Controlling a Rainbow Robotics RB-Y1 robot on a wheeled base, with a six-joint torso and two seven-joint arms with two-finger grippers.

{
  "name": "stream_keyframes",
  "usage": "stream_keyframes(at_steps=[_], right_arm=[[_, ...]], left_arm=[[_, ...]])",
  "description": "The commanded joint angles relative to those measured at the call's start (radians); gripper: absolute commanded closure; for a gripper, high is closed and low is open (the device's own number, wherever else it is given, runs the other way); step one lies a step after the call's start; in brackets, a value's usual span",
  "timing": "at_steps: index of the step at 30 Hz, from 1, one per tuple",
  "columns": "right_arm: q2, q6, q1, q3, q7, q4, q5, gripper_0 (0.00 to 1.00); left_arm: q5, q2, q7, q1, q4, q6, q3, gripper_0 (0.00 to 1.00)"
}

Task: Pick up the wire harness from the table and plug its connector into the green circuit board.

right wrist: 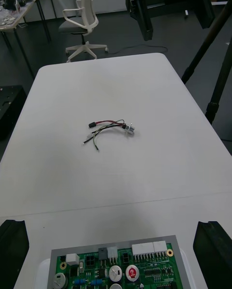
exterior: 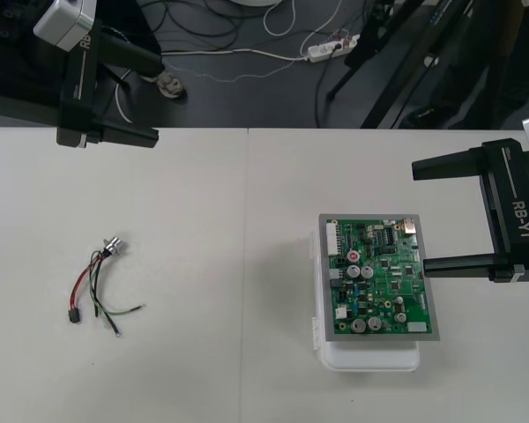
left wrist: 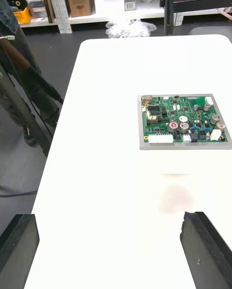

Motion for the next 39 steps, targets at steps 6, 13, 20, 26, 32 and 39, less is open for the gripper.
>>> stream_keyframes(at_steps=[6, 13, 20, 26, 32, 39], right_arm=[[-0.02, -0.005, 0.002, -0.013, 0.052, 0.0, 0.004, 0.0], [-0.02, -0.005, 0.002, -0.013, 0.052, 0.0, 0.004, 0.0], [-0.02, -0.005, 0.002, -0.013, 0.052, 0.0, 0.004, 0.0], [-0.02, -0.005, 0.002, -0.013, 0.052, 0.0, 0.004, 0.0], [-0.02, -0.005, 0.002, -0.013, 0.052, 0.0, 0.004, 0.0], [-0.02, -0.005, 0.002, -0.013, 0.052, 0.0, 0.004, 0.0]], left_arm=[[-0.005, 0.003, -0.049, 0.012, -0.019, 0.043, 0.027, 0.14], [-0.005, 0.003, -0.049, 0.012, -0.019, 0.043, 0.027, 0.14], [-0.005, 0.003, -0.049, 0.012, -0.019, 0.043, 0.027, 0.14], [-0.005, 0.003, -0.049, 0.012, -0.019, 0.043, 0.027, 0.13], [-0.005, 0.003, -0.049, 0.012, -0.019, 0.043, 0.027, 0.14], [-0.006, -0.064, -0.052, 0.094, -0.005, 0.022, 0.005, 0.13]])
